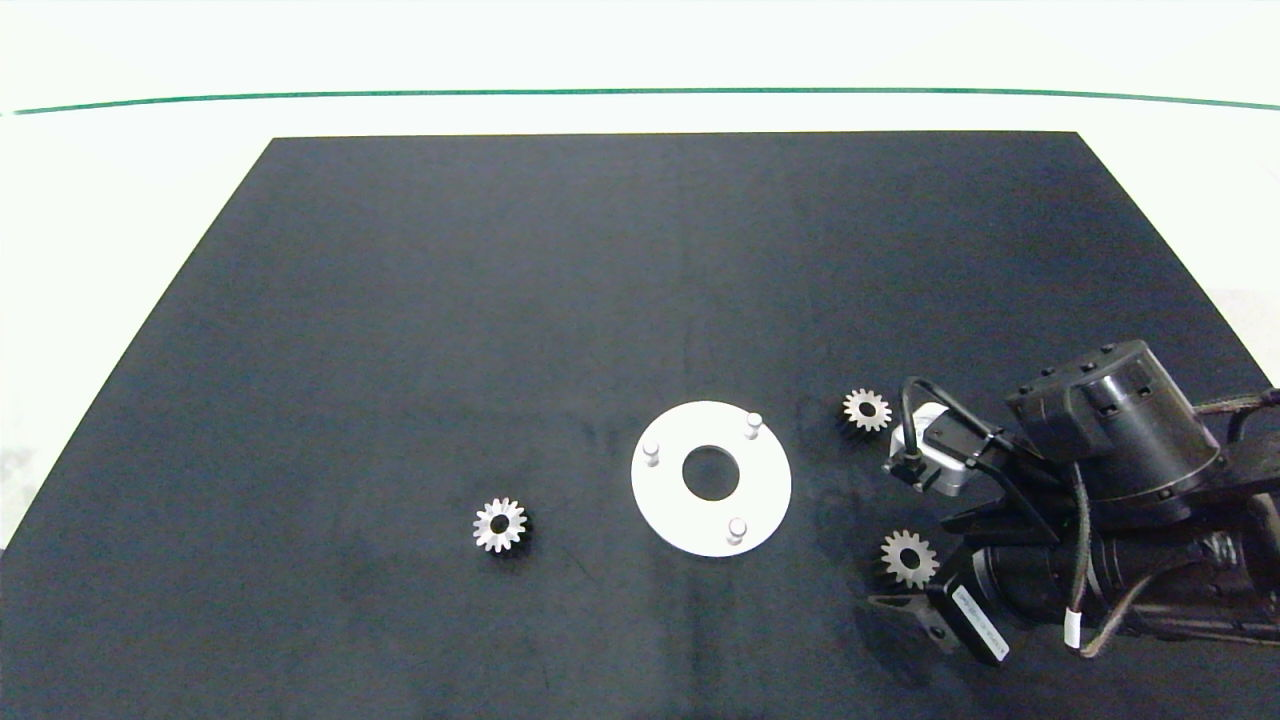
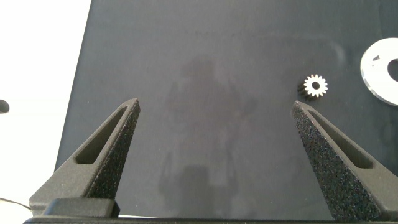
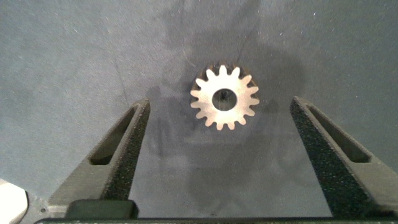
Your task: Install three planetary gears onto the carrier pins
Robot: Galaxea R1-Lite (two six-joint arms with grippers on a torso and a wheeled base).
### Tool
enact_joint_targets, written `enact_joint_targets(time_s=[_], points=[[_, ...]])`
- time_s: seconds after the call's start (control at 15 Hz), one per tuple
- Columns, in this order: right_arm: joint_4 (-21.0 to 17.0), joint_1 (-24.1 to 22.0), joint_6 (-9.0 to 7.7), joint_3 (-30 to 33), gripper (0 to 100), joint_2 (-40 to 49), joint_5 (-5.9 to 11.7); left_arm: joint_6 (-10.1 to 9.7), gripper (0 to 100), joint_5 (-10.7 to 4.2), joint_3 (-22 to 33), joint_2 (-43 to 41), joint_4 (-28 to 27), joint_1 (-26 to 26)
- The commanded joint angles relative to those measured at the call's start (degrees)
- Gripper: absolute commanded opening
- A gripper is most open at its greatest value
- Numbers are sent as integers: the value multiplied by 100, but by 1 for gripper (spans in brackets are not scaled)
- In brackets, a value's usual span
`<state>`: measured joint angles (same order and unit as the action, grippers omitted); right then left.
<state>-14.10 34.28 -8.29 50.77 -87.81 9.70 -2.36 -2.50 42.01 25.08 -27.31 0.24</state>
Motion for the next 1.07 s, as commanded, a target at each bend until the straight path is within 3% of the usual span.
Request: enact_joint_targets(time_s=[0.07, 0.47, 1.07], points=[[39, 0, -6, -85, 85, 9, -4, -1, 100, -5, 0, -3, -11, 2], [584, -35, -24, -270, 73, -122, -39, -45, 100, 4, 9, -3, -11, -121], [611, -167, -41, -270, 55, -254, -223, -80, 100, -5, 44, 6, -11, -121]])
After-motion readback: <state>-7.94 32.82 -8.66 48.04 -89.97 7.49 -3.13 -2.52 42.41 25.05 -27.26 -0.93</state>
